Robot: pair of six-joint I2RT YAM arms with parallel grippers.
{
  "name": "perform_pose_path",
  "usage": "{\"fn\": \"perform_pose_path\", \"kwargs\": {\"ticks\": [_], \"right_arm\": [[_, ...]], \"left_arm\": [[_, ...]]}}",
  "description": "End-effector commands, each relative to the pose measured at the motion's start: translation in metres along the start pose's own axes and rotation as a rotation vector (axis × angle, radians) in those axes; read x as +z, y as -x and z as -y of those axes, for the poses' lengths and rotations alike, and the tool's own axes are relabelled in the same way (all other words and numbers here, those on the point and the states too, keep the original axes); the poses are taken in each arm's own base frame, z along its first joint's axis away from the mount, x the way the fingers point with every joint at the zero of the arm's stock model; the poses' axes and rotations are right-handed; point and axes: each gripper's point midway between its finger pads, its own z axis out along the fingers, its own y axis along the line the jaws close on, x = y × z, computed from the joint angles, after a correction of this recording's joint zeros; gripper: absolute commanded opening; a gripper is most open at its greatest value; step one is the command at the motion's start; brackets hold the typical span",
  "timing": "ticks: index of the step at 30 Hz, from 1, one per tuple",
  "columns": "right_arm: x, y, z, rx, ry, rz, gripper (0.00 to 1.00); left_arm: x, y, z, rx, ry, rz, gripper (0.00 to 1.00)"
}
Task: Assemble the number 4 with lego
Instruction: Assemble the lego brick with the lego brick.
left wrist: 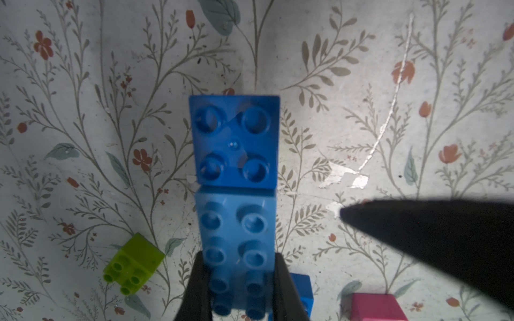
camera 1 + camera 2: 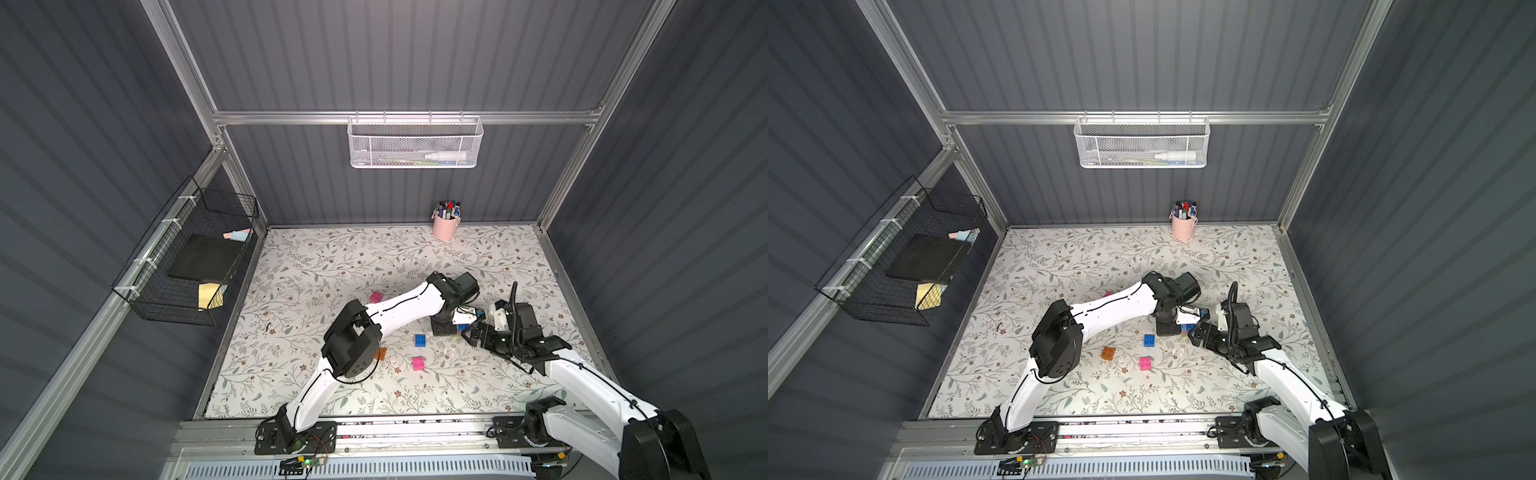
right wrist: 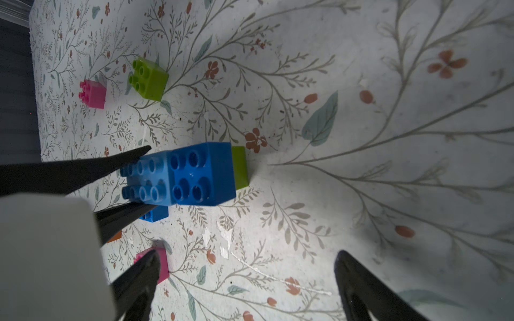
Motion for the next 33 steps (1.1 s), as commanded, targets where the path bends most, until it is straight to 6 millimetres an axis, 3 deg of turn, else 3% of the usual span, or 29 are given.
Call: {"fn": "perform_pose_path", "kwargs": {"ticks": [1, 21, 33], "right_arm": [[-0.001, 0.014, -0.005, -0.014, -0.028, 0.055, 0.98], [0.018, 0.04, -0.015, -0.031, 0.004, 0.192, 0.98], [0.017, 0.047, -0.017, -0.03, 0.078, 0.302, 0.98]], "left_arm": [[0.012, -0.019, 0.013, -0.015, -0.048, -0.098, 0.0], [0.011, -0.012, 0.006, -0.12, -0.019, -0.093, 0.0], [0.012, -0.011, 0.006, -0.131, -0.034, -0.104, 0.0]]}}
